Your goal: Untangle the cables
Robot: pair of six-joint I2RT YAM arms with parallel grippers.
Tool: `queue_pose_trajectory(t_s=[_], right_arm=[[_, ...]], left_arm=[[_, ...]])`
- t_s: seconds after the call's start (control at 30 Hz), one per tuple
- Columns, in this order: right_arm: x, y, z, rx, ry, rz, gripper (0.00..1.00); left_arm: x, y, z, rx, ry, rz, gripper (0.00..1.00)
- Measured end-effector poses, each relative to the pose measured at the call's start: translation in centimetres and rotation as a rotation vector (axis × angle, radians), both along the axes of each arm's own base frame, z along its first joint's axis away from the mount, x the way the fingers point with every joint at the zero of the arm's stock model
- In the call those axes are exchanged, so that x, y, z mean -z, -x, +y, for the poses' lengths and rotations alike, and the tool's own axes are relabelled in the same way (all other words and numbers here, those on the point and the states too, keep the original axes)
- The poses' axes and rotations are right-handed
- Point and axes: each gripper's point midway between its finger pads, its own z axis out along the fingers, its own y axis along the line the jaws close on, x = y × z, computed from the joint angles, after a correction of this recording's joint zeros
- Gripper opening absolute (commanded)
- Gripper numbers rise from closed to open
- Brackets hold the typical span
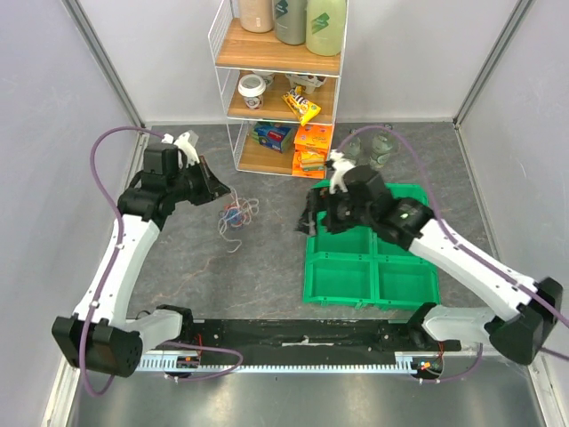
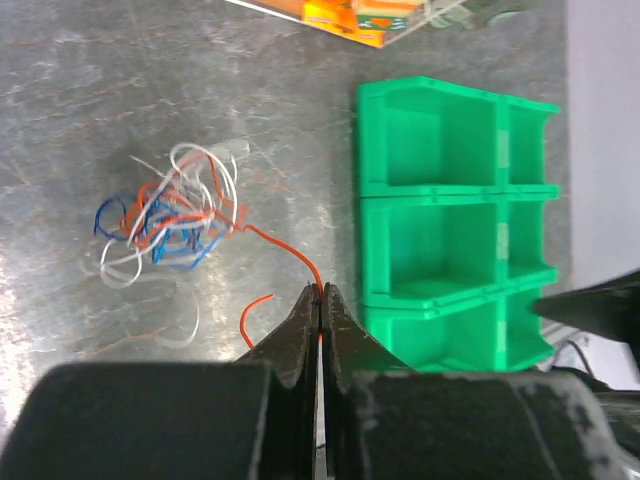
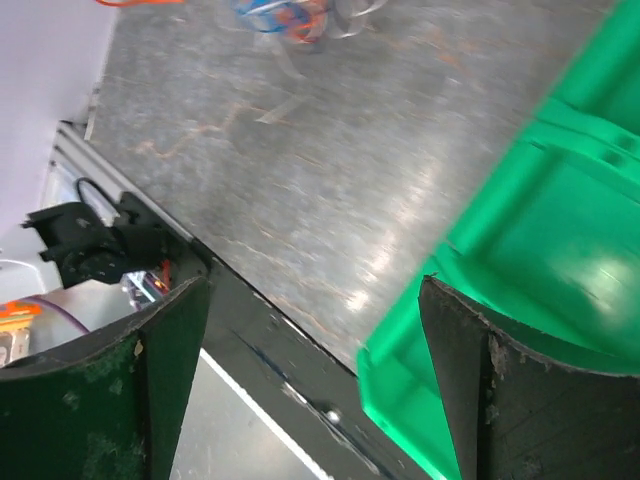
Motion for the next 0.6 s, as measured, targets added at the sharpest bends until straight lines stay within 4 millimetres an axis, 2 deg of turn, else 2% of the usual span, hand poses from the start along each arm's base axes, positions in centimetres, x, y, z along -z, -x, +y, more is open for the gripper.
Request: queue_pose_trajectory(t_s=[0.1,0.17,0.3,0.37,0.43,0.5,0.53,0.6], right_arm=[[-0.2,0.4,5.1,-0.045,-0.045,-0.073,0.91],[-0.2,0.6,8.2,-0.065,-0.074,-0.126,0.87],[1.7,0.3,13.0,-0.082,-0.095,-0.201,0.86],[3.7,-0.3,14.1,-0.065,-0.085,-0.22,0.83],[6.6,-1.0,14.4,-0.034,-0.059,-0.227,0.73],[9.5,-1.8,14.4,0.0,-0.017,-0.223,0.68],[10.1,-1.9,14.5,0.007,-0.011,-0.22,0.6],[13.0,-3.1,15.0,0.043,0.026,-0.225,0.41]], left_arm=[[-1.8,1.2,-0.5,0.008,0.057,-0.024,0.02],[-2.8,2.0,-0.8,0.016,0.087,-0.037,0.01],[-4.8,3.6,-1.3,0.031,0.147,-0.077,0.02],[-5.8,4.4,-1.7,0.046,0.183,-0.103,0.02],[-6.4,5.1,-2.0,0.062,0.218,-0.127,0.02],[-6.5,6.0,-2.4,0.079,0.254,-0.138,0.02],[-6.5,6.4,-2.6,0.086,0.273,-0.143,0.02],[-6.7,7.0,-2.9,0.101,0.305,-0.152,0.02]])
